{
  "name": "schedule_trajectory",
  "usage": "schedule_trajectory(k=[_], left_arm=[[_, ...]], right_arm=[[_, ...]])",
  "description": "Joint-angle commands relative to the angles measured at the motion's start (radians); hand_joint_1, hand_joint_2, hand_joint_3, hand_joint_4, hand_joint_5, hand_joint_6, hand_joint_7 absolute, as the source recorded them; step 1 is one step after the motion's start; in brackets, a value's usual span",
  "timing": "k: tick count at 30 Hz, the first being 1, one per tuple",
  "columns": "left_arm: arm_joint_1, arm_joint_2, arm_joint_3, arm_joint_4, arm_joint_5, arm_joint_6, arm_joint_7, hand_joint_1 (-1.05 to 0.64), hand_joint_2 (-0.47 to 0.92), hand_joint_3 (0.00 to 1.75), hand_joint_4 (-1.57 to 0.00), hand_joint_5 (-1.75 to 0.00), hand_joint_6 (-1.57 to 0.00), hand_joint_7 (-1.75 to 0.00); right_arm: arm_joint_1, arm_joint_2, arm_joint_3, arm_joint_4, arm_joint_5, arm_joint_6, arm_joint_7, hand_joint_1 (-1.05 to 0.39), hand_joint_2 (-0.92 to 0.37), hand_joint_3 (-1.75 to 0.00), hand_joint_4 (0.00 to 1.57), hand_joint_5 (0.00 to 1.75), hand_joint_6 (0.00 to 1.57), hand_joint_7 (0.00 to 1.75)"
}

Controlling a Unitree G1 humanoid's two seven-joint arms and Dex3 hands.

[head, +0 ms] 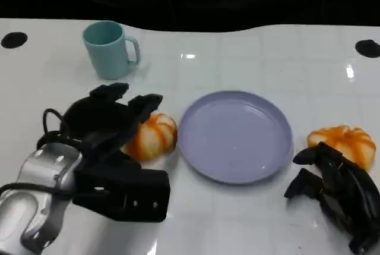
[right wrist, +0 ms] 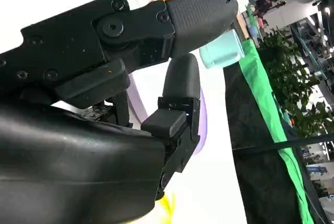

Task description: Grasp the bread from the table and place it into the plate.

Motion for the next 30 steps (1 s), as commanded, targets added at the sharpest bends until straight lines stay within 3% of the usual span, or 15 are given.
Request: schedule_trajectory(k=[1,8,13,16,22,30], left_arm=[[-0.092,-0.03,-0.033,0.162,-0.035,0.002,0.035,-0.43,0.79,0.0,-0.03,-0.06,-0.15,0.0],[-0.238,-0.086,-0.11,0.441,-0.043,0.023,0.065,-0.51,0.79,0.0,-0.03,-0.05,-0.13,-0.01],[-0.265,-0.088,-0.131,0.495,-0.062,0.014,0.093,-0.52,0.78,0.0,-0.04,-0.05,-0.14,-0.01],[-0.359,-0.144,-0.171,0.702,-0.059,0.021,0.139,-0.52,0.78,0.0,-0.05,-0.05,-0.15,-0.01],[-0.469,-0.196,-0.216,0.958,-0.082,-0.045,0.216,-0.55,0.78,0.0,-0.06,-0.05,-0.16,-0.01],[-0.539,-0.239,-0.241,1.133,-0.124,-0.099,0.215,-0.57,0.81,0.01,-0.11,-0.06,-0.2,-0.02]], right_arm=[[0.02,-0.012,-0.005,-0.011,0.003,0.017,-0.006,-0.52,-0.92,-0.25,0.66,1.55,0.6,1.25],[0.025,-0.015,-0.008,-0.022,0.008,0.035,-0.006,-0.53,-0.92,-0.23,0.65,1.55,0.6,1.26],[0.027,-0.015,-0.009,-0.028,0.007,0.042,-0.007,-0.53,-0.92,-0.22,0.65,1.55,0.6,1.25],[0.025,-0.015,-0.008,-0.021,-0.001,0.028,-0.013,-0.54,-0.92,-0.22,0.66,1.55,0.6,1.25],[0.024,-0.014,-0.012,-0.025,0.005,0.043,-0.016,-0.54,-0.92,-0.2,0.67,1.54,0.61,1.24],[0.025,-0.013,-0.014,-0.028,0.011,0.047,-0.005,-0.53,-0.92,-0.2,0.67,1.54,0.61,1.22]])
